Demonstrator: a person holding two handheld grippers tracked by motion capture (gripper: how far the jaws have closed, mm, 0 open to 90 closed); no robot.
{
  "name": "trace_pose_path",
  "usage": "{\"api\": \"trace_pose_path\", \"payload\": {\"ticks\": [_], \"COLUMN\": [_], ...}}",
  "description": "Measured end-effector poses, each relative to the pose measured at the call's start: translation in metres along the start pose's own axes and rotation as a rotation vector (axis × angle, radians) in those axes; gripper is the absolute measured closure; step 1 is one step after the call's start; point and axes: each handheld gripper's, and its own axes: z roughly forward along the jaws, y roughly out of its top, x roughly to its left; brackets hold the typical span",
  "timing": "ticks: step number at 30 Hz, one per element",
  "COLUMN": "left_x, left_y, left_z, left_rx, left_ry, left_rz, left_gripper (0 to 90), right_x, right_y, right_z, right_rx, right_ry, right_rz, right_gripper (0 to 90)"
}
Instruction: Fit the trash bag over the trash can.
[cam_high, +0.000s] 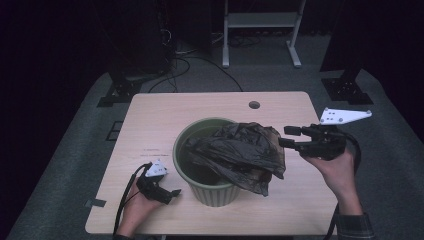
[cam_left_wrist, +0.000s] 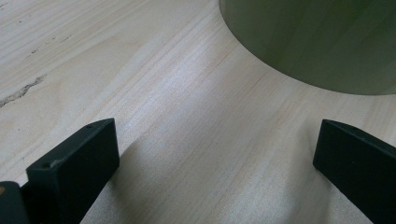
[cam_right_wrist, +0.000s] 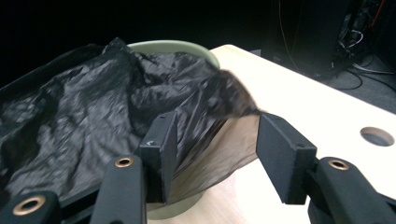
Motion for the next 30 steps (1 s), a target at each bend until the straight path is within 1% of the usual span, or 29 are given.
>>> {"api": "trace_pose_path", "payload": {"ticks": [2,4,7,8,10,11,14,16,19,24,25,26,28,30], "left_x": [0.000,0.000,0.000,0.000,0.000,0.000,0.000,0.000,0.001,0.000,0.000,0.000,0.000,-0.001], "left_y": [0.000,0.000,0.000,0.000,0.000,0.000,0.000,0.000,0.001,0.007,0.008,0.010,0.012,0.016], "left_z": [0.000,0.000,0.000,0.000,0.000,0.000,0.000,-0.001,-0.004,-0.013,-0.016,-0.020,-0.024,-0.029], "left_rx": [0.000,0.000,0.002,0.002,0.002,0.001,0.000,-0.003,0.006,-0.015,-0.032,-0.035,-0.041,-0.052], "left_ry": [0.000,0.001,0.001,0.001,0.001,0.001,-0.007,-0.014,-0.031,-0.066,-0.077,-0.095,-0.104,-0.125], "left_rz": [0.000,0.000,-0.001,-0.001,-0.001,-0.001,0.004,0.001,-0.001,0.005,0.001,-0.002,0.002,0.001], "left_gripper": [0.0,0.0,0.0,0.0,0.0,0.0,0.0,0.0,0.0,0.0,0.0,0.0,0.0,0.0], "right_x": [0.003,0.004,0.003,0.003,0.003,0.002,0.000,-0.002,-0.009,-0.019,-0.020,-0.022,-0.024,-0.025], "right_y": [-0.004,-0.007,-0.010,-0.010,-0.009,-0.009,-0.006,-0.003,0.003,0.014,0.016,0.018,0.022,0.025], "right_z": [0.001,0.004,0.010,0.012,0.014,0.015,0.019,0.021,0.028,0.040,0.042,0.044,0.048,0.051], "right_rx": [0.003,0.018,0.038,0.042,0.048,0.050,0.057,0.057,0.063,0.065,0.065,0.065,0.064,0.066], "right_ry": [0.004,0.009,0.019,0.024,0.018,0.019,0.007,-0.008,-0.024,-0.046,-0.046,-0.046,-0.047,-0.050], "right_rz": [0.002,0.010,0.012,0.005,-0.005,-0.007,-0.009,-0.012,-0.011,-0.018,-0.015,-0.012,-0.016,-0.021], "right_gripper": [48.4,53.8,72.1,77.0,85.9,89.0,89.6,89.7,89.7,89.8,89.8,89.8,89.8,89.8]}}
